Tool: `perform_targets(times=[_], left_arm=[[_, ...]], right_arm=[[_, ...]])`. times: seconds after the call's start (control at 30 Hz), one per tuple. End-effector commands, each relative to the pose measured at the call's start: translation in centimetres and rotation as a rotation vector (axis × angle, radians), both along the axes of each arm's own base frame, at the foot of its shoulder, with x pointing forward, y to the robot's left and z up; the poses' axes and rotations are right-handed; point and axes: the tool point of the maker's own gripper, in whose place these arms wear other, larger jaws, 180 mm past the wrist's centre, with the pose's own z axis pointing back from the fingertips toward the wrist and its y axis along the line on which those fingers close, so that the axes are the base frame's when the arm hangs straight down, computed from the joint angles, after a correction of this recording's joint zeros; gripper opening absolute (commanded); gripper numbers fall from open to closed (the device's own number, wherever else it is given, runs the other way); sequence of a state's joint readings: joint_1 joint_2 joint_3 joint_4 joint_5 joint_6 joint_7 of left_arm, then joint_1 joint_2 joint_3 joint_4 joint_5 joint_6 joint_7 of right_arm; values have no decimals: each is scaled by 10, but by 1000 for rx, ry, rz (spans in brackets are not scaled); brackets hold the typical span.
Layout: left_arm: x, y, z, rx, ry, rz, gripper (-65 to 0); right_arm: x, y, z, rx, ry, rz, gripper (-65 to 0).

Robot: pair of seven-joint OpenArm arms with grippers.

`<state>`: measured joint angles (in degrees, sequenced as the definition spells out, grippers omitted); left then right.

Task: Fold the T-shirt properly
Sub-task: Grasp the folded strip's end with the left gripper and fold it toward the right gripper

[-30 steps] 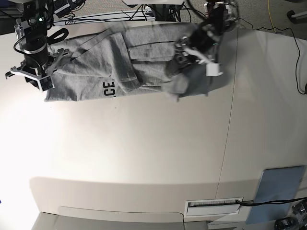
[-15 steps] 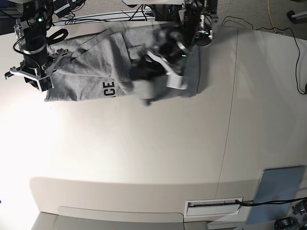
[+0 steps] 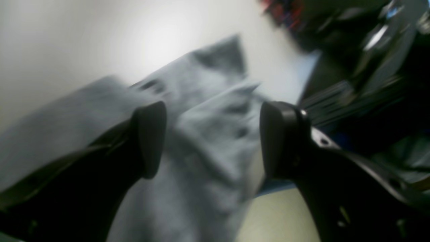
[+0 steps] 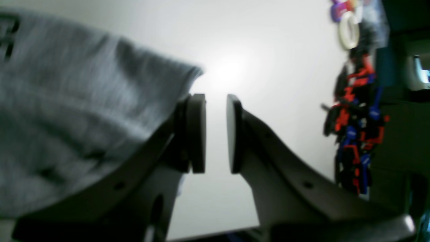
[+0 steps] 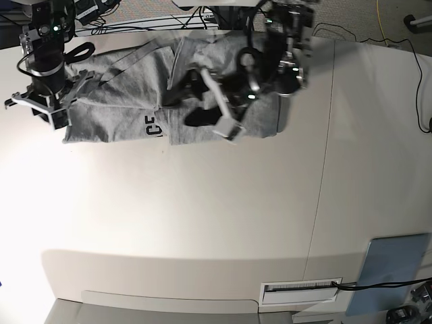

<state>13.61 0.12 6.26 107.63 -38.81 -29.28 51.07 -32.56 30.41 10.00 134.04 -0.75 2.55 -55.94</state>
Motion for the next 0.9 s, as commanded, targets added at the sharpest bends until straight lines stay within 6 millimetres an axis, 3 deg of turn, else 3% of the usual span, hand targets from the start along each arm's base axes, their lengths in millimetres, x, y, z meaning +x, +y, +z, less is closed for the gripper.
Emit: perform_targets(times=[0.0,0.13,0.23,0.3,0.37,0.5,0.6,0.7,0.87], left_arm=[[6,4,14,-9,-52,12,-212],[16,48,-3,139,-72,77,-212],[26,82,-9,193,-72,146,-212],[31,103,-10,204,-67,191,-212],[33,119,-9,202,-63,223,-212],[32,135,-11,212,-54,254,-212],[29,133,-12,203,-45,249,-212],[24,128,-11,179,-48,225,-212],[21,125,-9,166,-56,208,-213]], right_arm=[[6,-10,11,-23,-57,-21,-538],[8,-53,20,-40,-161,-163,-538],[-1,-95,23,-72,-195,-309,-538],[-10,-119,18,-69,-179,-376,-538],[-15,-130,0,-38,-93,-365,-538],[-22,-115,-53,189,151,-241,-538],[-17,-95,-74,403,231,-192,-538],[-1,-81,-77,539,238,-151,-538],[19,-80,-64,560,199,-111,-522]])
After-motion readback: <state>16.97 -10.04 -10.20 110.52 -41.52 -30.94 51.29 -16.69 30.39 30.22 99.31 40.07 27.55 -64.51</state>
